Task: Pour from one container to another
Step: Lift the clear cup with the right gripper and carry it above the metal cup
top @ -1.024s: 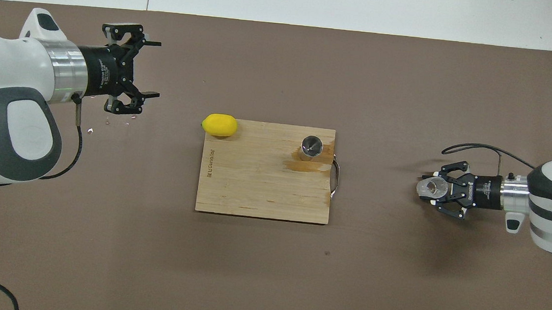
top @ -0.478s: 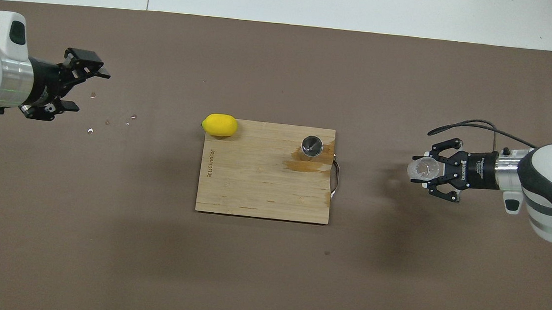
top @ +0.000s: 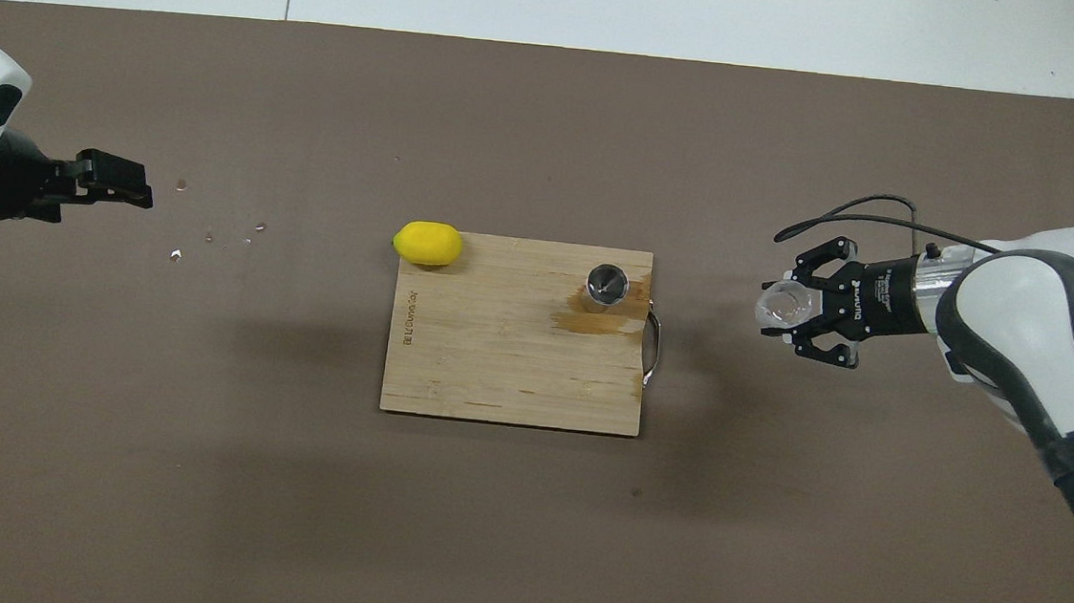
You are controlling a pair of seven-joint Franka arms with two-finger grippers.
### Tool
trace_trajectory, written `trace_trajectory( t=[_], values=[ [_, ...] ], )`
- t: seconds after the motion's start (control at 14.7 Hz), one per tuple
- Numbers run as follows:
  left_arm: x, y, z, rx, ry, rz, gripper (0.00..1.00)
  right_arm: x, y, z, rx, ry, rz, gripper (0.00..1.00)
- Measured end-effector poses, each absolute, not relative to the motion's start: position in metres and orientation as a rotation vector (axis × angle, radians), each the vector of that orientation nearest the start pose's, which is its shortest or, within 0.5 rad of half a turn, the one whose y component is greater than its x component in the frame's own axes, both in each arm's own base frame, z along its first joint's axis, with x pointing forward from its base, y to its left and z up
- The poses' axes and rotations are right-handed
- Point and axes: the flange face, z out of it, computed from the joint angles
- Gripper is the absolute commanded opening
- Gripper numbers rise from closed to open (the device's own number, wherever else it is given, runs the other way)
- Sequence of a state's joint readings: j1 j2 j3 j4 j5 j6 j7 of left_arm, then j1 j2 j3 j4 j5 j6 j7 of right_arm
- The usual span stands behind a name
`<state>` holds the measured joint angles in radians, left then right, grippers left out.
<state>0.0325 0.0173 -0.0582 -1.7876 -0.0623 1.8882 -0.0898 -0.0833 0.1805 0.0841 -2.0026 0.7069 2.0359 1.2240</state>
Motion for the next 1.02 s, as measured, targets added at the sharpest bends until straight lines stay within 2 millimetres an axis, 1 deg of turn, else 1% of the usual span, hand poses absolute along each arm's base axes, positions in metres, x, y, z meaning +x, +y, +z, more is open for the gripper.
trace_trajectory(
  t=[0.07, 0.2, 0.34, 0.41, 0.55, 0.61, 0.82, 1.02],
  values=[
    [0.572, -0.019, 0.549, -3.179, -0.032, -0.105, 1.00, 0.582, 0.046, 0.375, -1.858, 1.912, 0.635, 0.00],
    [0.559, -0.022, 0.566, -3.157, 0.083, -0.048, 1.00, 0.586, 0.073, 0.386, -1.907, 1.956, 0.607, 0.00],
    [0.545, -0.027, 0.588, -3.152, 0.134, 0.011, 1.00, 0.590, 0.104, 0.395, -1.930, 2.004, 0.582, 0.00],
    [0.540, -0.029, 0.602, -3.150, 0.144, 0.029, 1.00, 0.593, 0.116, 0.399, -1.930, 2.023, 0.572, 0.00],
    [0.536, -0.029, 0.629, -3.147, 0.152, 0.027, 1.00, 0.598, 0.133, 0.405, -1.957, 2.052, 0.531, 0.00],
    [0.535, -0.029, 0.637, -3.147, 0.152, 0.028, 1.00, 0.600, 0.141, 0.407, -1.980, 2.067, 0.500, 0.00],
    [0.536, -0.029, 0.641, -3.147, 0.160, 0.040, 1.00, 0.605, 0.171, 0.416, -2.027, 2.107, 0.410, 0.00],
    [0.538, -0.029, 0.638, -3.147, 0.161, 0.025, 1.00, 0.607, 0.194, 0.424, -2.064, 2.122, 0.332, 0.00]
  ],
)
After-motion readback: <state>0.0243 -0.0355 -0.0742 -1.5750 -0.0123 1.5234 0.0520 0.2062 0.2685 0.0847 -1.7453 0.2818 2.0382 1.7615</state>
